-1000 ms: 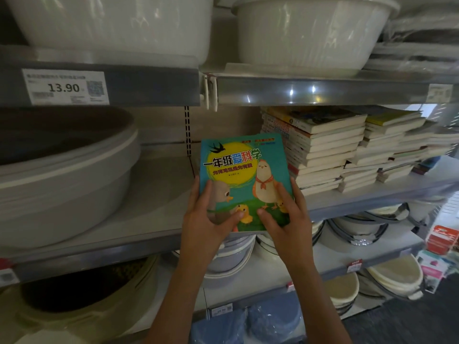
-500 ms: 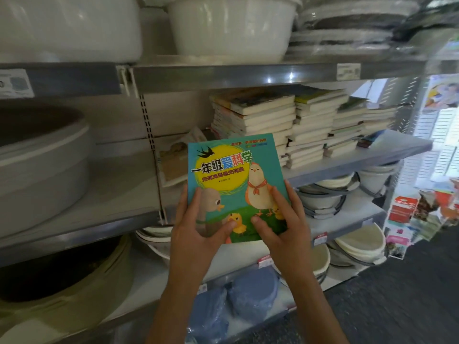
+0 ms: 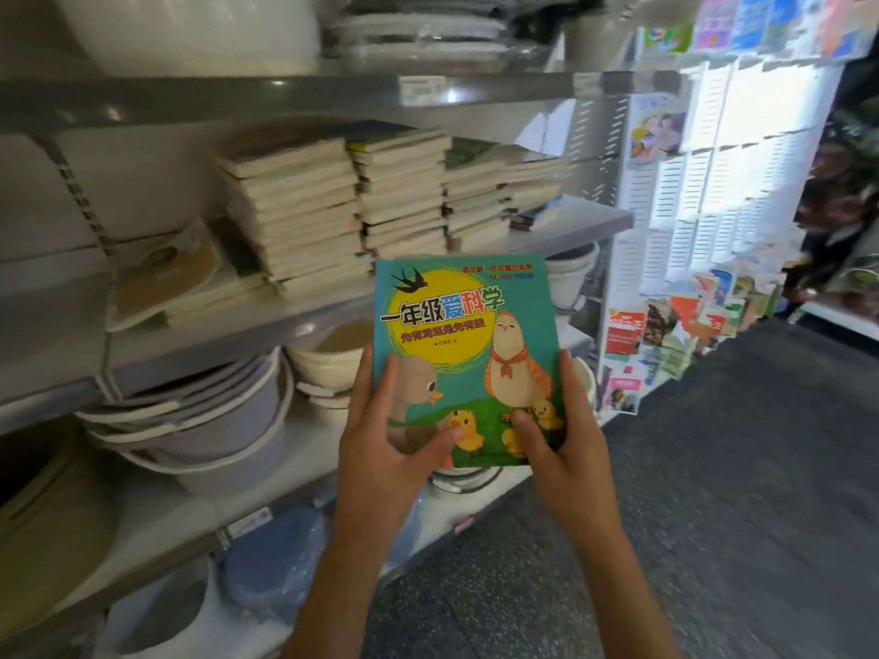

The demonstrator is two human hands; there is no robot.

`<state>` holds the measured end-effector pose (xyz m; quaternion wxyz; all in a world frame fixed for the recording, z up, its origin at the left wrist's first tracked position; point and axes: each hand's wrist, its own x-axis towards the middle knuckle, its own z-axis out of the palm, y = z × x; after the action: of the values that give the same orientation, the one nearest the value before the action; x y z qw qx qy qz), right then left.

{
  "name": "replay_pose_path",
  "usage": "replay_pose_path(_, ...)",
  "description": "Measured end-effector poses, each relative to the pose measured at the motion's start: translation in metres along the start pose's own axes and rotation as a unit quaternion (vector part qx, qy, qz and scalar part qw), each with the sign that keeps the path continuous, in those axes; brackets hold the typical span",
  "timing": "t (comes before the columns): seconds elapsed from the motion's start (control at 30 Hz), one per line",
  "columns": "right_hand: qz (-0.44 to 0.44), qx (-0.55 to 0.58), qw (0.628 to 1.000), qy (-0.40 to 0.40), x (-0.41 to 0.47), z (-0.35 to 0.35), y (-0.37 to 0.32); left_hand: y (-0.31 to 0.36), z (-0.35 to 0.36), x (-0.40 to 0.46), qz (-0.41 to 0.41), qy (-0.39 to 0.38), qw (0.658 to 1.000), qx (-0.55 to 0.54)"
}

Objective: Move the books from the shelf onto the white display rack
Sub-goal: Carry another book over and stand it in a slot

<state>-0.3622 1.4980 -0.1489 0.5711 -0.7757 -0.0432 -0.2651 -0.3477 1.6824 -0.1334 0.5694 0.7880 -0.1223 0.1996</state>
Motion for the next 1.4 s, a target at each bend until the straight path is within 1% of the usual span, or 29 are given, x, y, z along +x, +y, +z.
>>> replay_pose_path(0.1,0.008,-0.035,0.999,0.024,-0.01,-0.049,0.013,0.004,0.043,-0.007,0.021,-0.028,0.999,0.002)
replay_pose_path(0.27,0.026,-0.092,0.992,0.086,-0.022,-0.114,0.032,0.02,0.112,-0.013,0.049,-0.095,0.993,-0.04)
replay_pose_path(0.37,0.032,-0.111,0.986,0.121,-0.025,-0.149,0.043,0.027,0.153,-0.01,0.076,-0.123,0.989,-0.03)
replay_pose_path(0.47,0.038,-0.133,0.978,0.154,-0.023,-0.183,0.058,0.033,0.198,-0.006,0.104,-0.155,0.982,-0.034)
replay_pose_path(0.63,0.057,-0.176,0.963,0.195,-0.005,-0.243,0.088,0.039,0.282,0.01,0.117,-0.216,0.968,-0.06)
replay_pose_path(0.87,0.071,-0.238,0.94,0.233,0.072,-0.333,0.134,0.051,0.425,0.072,0.124,-0.272,0.945,-0.129)
replay_pose_path(0.97,0.072,-0.242,0.938,0.236,0.121,-0.37,0.155,0.061,0.482,0.111,0.14,-0.278,0.94,-0.137)
replay_pose_path(1.1,0.069,-0.249,0.931,0.257,0.176,-0.414,0.182,0.079,0.549,0.153,0.14,-0.295,0.935,-0.142)
replay_pose_path(1.23,0.077,-0.249,0.925,0.276,0.206,-0.466,0.213,0.095,0.618,0.172,0.148,-0.32,0.924,-0.149)
replay_pose_path(1.4,0.09,-0.244,0.919,0.296,0.235,-0.539,0.267,0.112,0.711,0.183,0.141,-0.336,0.922,-0.132)
